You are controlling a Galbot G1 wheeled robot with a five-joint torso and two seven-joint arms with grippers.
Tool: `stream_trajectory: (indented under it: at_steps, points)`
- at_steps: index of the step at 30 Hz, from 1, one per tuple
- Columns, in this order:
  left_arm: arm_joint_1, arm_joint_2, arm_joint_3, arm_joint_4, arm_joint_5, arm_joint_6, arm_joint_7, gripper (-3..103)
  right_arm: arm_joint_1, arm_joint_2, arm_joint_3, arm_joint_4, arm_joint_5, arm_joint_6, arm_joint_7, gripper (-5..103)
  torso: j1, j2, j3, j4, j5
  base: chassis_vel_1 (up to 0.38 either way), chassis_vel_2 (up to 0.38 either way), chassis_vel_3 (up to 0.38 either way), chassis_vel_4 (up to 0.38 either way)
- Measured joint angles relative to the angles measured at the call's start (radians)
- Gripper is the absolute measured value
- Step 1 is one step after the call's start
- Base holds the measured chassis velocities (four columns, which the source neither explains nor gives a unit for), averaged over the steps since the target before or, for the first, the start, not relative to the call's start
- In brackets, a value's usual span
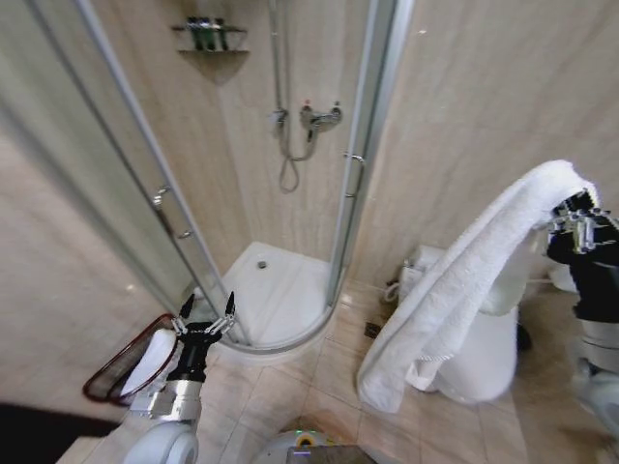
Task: Discard the used towel into the hamper.
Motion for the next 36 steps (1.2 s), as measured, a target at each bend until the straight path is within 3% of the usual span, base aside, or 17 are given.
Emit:
stream_trajectory:
  at_steps: [15,36]
  points:
    - [0.0,0.0,0.0,0.0,0.0,0.0,0.0,100,-0.003,-0.007,0.011,0.0,0.001,0.003,0.006,4,-0.001,-0.001,-0.001,0.0004,-0.0001,0.127,0.131,0.126,0.119]
    - [0.0,0.0,0.0,0.0,0.0,0.0,0.0,100,-0.004,-0.005,0.007,0.0,-0.002,-0.001,0.002,4,-0.001,-0.002,-0.001,-0.0002,0.0,0.008,0.008,0.009,0.01]
